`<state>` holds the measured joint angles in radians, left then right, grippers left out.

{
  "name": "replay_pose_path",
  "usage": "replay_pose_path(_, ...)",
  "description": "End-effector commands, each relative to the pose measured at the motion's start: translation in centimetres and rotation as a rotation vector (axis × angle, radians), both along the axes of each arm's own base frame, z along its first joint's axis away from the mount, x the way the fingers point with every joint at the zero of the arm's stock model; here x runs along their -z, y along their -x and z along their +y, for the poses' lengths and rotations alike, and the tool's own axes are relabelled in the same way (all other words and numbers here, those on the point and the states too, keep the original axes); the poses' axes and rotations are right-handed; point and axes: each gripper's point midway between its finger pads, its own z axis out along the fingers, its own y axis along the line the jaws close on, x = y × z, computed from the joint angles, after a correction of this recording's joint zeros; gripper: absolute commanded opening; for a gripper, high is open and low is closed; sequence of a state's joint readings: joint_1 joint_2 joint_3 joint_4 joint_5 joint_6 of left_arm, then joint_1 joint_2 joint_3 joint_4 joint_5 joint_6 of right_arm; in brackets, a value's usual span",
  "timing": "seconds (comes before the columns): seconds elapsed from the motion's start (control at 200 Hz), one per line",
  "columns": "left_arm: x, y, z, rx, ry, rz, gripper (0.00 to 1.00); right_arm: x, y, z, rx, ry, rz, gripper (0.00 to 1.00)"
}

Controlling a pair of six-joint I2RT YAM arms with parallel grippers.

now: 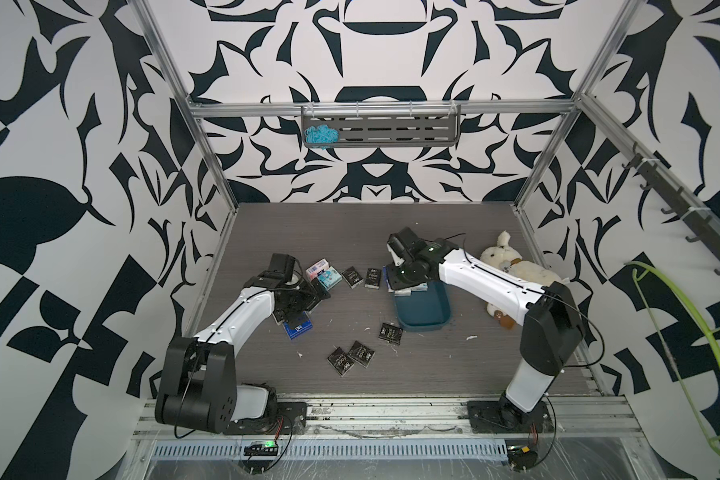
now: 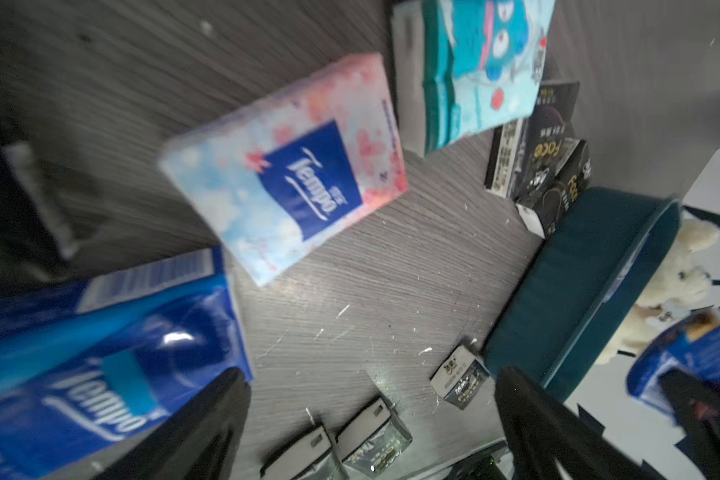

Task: Put the pocket tissues into the storage box
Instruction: Place the pocket tissues in the storage box.

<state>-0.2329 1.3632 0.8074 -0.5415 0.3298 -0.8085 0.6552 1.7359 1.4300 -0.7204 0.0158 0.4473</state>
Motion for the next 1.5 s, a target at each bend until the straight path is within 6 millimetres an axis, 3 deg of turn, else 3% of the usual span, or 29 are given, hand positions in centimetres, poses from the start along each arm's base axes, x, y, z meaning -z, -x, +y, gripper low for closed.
replay_pose_path(0.0,-0.7,-0.9,-1.2,0.021,-0.022,-0.033,0.99,-1.3,-1.4,-3.1,0.093,-0.013,-0.023,0.18)
replay_pose_path(0.13,-0.7,-1.1,-2.1,0.038,-0.020,-0.039,0.99,0.1,-2.6,-6.1,0.137,0.060,0.010,0.19)
replay_pose_path(0.295,-0.7,-1.2,-2.0,0.043,-0.032,-0.045,0.99,1.7,-4.0,-7.7,0.139,0.151,0.051,0.18)
replay_pose_path(0.645,-1.0,-0.9,-1.6,0.035,-0.046,-0.047,0.99,4.4,-6.1,-6.4,0.087,0.194,0.107,0.17)
replay_pose_path(0.935,-1.4,-0.3,-1.2,0.042,-0.066,-0.053,0.99,5.5,-5.8,-4.5,0.073,0.100,0.154,0.24)
replay_pose_path(1.105,-1.7,-0.1,-0.9,0.054,-0.081,-0.058,0.99,4.7,-5.6,-5.0,0.091,0.104,0.137,0.41)
replay_pose_path(1.31,-1.6,0.6,0.9,0.039,-0.176,-0.060,0.99,1.3,-5.2,-5.5,0.132,0.096,0.070,0.57)
replay_pose_path(1.405,-1.3,0.9,2.2,0.012,-0.239,-0.065,0.99,-0.2,-4.0,-5.1,0.153,0.078,0.035,0.65)
replay_pose_path(1.495,-2.4,1.1,3.5,-0.016,-0.285,-0.126,0.99,-1.3,-2.2,-4.5,0.165,0.087,-0.011,0.75)
